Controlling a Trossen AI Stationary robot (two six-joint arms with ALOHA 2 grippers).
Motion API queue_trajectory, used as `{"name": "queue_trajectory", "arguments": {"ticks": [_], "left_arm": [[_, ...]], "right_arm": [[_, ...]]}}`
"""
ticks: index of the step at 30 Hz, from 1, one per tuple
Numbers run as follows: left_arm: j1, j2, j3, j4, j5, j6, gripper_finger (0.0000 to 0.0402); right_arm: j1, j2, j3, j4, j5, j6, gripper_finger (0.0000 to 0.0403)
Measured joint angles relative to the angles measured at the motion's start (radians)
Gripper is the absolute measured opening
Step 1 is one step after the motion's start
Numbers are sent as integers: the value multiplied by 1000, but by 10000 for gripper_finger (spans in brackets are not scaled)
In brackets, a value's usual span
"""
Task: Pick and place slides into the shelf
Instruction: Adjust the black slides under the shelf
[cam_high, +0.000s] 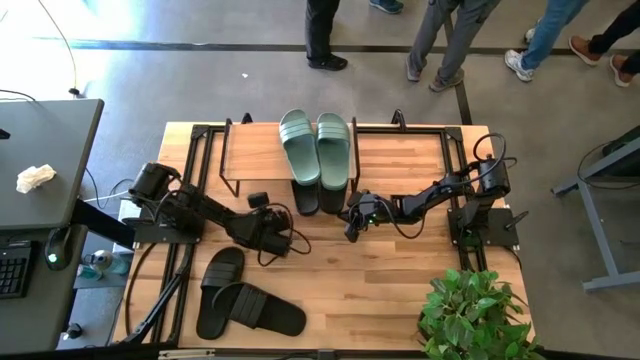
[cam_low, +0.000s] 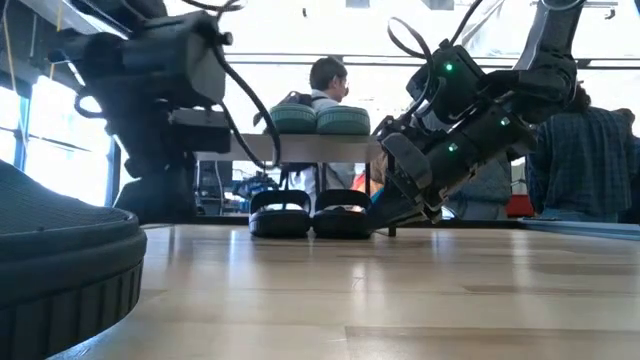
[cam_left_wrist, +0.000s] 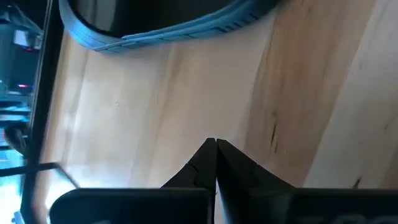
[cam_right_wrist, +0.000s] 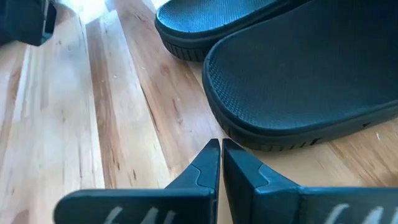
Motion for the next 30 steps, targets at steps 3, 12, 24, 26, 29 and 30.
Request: {"name": "queue_trajectory", "arguments": {"ticks": [3, 12, 24, 26, 29, 30], "left_arm": [[11, -28, -55, 96, 2, -23, 0], [110, -47, -174, 453, 95, 42, 0], [189, -46, -180, 571, 109, 39, 0], [194, -46, -180, 574, 106, 35, 0], [205, -46, -180, 603, 106, 35, 0], [205, -45, -180, 619, 105, 34, 0]], "right_arm": [[0, -2, 0, 4, -11, 5, 9], [0, -6, 0, 6, -28, 10, 9], [0, -6, 0, 1, -27, 10, 9], [0, -6, 0, 1, -27, 10, 9], [-1, -6, 0, 1, -27, 9, 9], [-1, -6, 0, 1, -27, 8, 9]]}}
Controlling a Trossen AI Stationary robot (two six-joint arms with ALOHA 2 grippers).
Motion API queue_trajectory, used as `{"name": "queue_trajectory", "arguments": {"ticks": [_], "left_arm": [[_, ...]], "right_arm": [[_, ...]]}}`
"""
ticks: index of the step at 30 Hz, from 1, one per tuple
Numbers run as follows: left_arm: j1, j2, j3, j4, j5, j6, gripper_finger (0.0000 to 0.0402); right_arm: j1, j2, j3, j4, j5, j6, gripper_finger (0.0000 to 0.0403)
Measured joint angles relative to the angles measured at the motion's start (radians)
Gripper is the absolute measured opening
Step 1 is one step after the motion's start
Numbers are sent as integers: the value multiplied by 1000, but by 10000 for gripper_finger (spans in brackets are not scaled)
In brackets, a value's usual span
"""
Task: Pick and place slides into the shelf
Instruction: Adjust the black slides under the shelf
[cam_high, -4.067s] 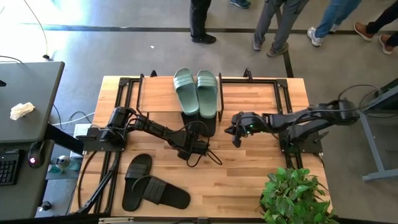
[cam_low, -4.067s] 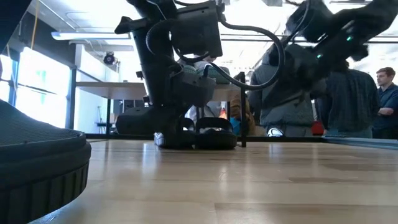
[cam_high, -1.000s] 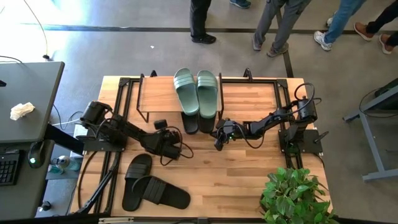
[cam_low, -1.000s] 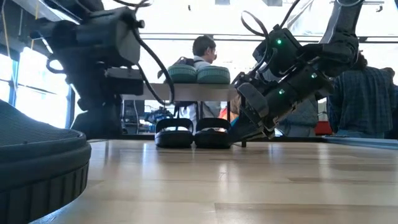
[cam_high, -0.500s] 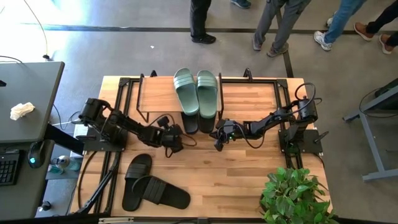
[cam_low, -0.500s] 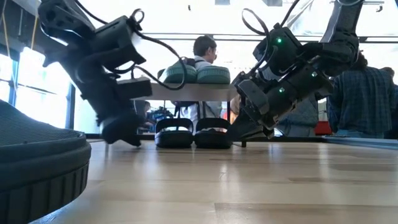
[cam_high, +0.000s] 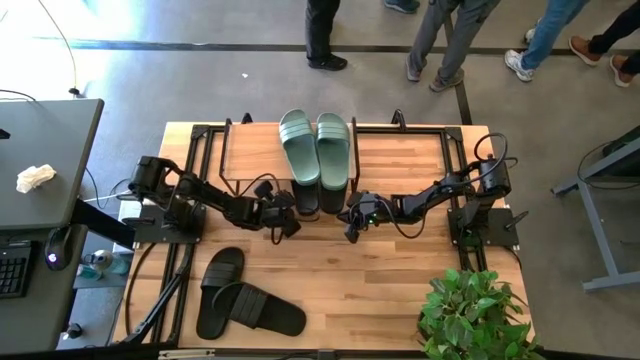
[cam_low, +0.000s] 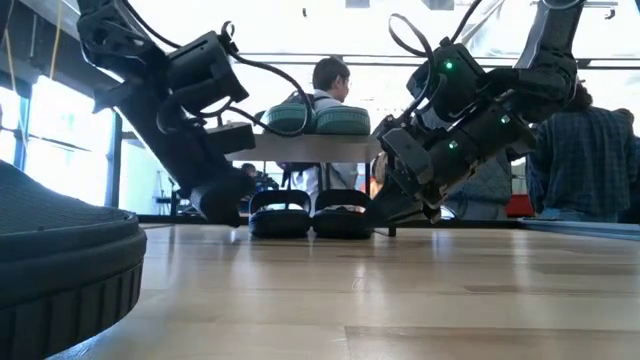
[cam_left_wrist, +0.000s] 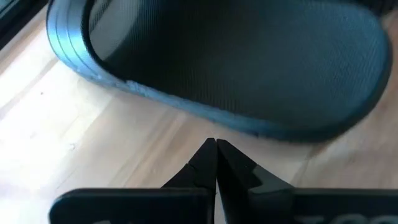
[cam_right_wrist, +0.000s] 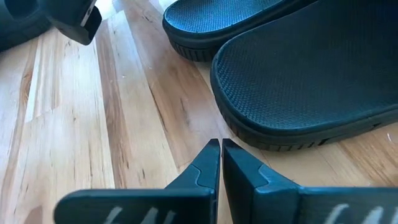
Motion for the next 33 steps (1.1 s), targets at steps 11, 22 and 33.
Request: {"name": "queue_trajectory", "arguments": {"ticks": [11, 22, 33], "left_arm": [[33, 62, 0, 82, -11, 1, 0], [82, 67, 0, 164, 6, 86, 0], [96, 67, 0, 178, -18, 157, 0]], "right_arm": [[0, 0, 0, 1, 1, -1, 9], [-14, 0, 0, 6, -3, -9, 9], [-23, 0, 0, 12, -16, -26, 9]]}}
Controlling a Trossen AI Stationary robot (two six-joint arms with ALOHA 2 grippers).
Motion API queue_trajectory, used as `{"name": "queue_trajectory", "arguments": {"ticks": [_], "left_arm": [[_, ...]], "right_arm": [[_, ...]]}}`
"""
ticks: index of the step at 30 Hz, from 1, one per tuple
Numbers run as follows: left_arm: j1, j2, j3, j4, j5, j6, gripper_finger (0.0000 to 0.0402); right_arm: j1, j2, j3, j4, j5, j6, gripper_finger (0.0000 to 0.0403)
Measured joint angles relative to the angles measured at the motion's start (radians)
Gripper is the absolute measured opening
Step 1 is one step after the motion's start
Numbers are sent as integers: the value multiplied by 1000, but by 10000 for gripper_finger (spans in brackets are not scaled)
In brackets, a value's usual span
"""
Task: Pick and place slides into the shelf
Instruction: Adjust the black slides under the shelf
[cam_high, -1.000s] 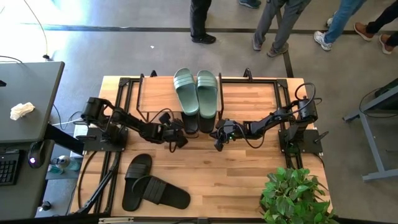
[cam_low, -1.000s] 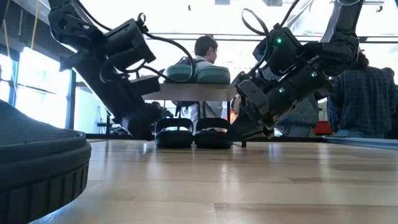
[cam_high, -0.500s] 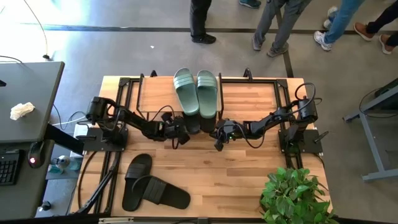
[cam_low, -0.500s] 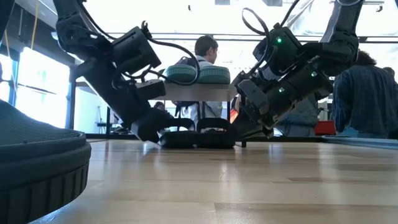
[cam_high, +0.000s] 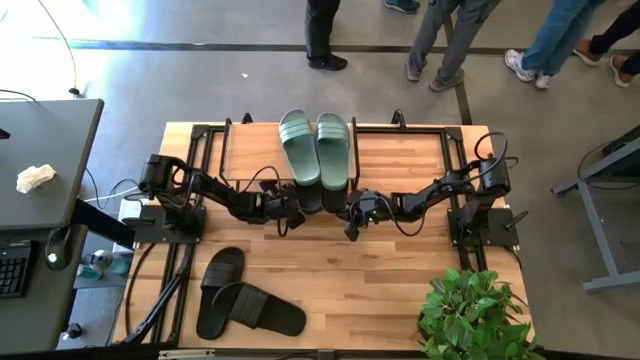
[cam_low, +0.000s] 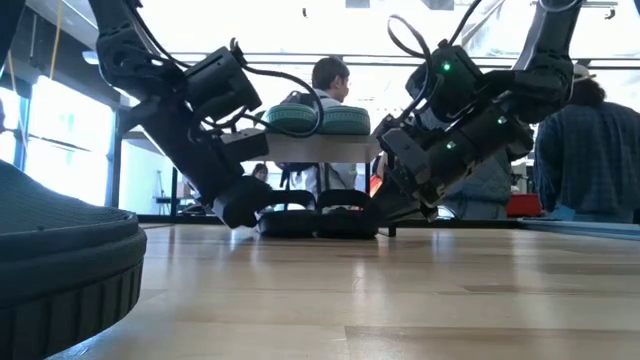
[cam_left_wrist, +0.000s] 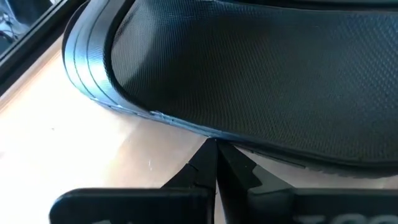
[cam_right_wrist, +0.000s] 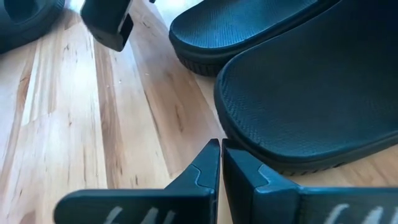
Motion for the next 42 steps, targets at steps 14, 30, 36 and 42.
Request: {"name": "queue_trajectory", "arguments": {"ticks": [14, 30, 36, 42], "left_arm": [[2, 8, 2, 45, 10, 23, 0], [21, 45, 33, 32, -11, 64, 0], [21, 45, 33, 25, -37, 64, 0], [48, 45, 33, 6, -16, 79, 0]], "right_arm": [[0, 0, 0, 0, -5, -1, 9], [-3, 0, 1, -1, 19, 1, 9], [-5, -5, 1, 11, -12, -41, 9], [31, -77, 2, -54, 46, -90, 6]]}}
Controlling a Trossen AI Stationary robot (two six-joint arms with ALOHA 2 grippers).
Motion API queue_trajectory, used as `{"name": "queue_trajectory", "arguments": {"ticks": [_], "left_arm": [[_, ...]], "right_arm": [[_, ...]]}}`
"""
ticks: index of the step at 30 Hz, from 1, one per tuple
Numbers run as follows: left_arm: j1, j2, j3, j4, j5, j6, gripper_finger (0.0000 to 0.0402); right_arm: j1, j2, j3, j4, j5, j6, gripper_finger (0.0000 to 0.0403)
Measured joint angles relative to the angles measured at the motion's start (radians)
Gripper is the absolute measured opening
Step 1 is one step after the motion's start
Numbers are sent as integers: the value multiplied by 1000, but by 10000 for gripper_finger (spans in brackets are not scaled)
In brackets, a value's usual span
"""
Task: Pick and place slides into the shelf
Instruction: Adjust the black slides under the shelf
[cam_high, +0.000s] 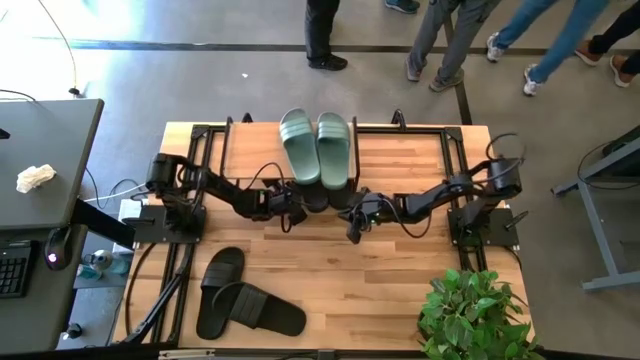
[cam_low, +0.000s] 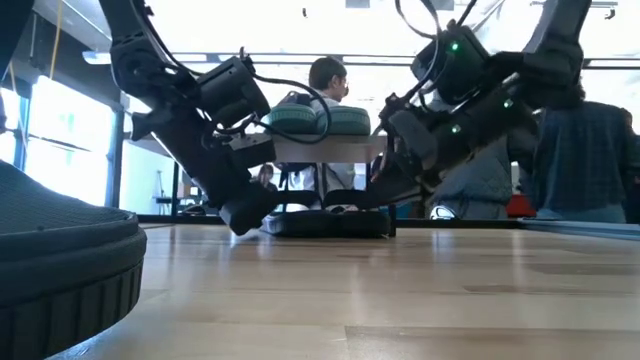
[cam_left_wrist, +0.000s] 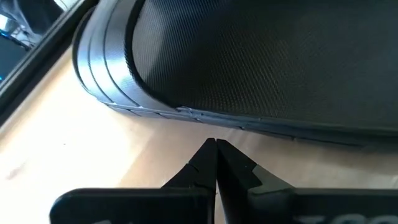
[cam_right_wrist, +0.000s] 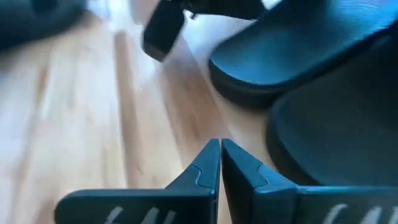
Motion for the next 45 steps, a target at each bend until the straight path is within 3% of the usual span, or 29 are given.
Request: {"name": "queue_trajectory", "arguments": {"ticks": [4, 7, 13, 22, 45], "left_arm": [[19, 0, 0, -2, 33, 1, 0], [19, 0, 0, -4, 36, 0, 0], [18, 0, 0, -5, 39, 2, 0], [18, 0, 0, 2, 32, 0, 0], [17, 0, 3, 54, 37, 0, 0]], "right_arm": [[19, -67, 0, -160, 39, -18, 1], [44, -98, -1, -245, 126, -17, 0], [50, -81, -1, -280, 274, 33, 0], [64, -36, -1, -283, 332, 36, 0], [63, 21, -1, -136, 265, -21, 0]]}}
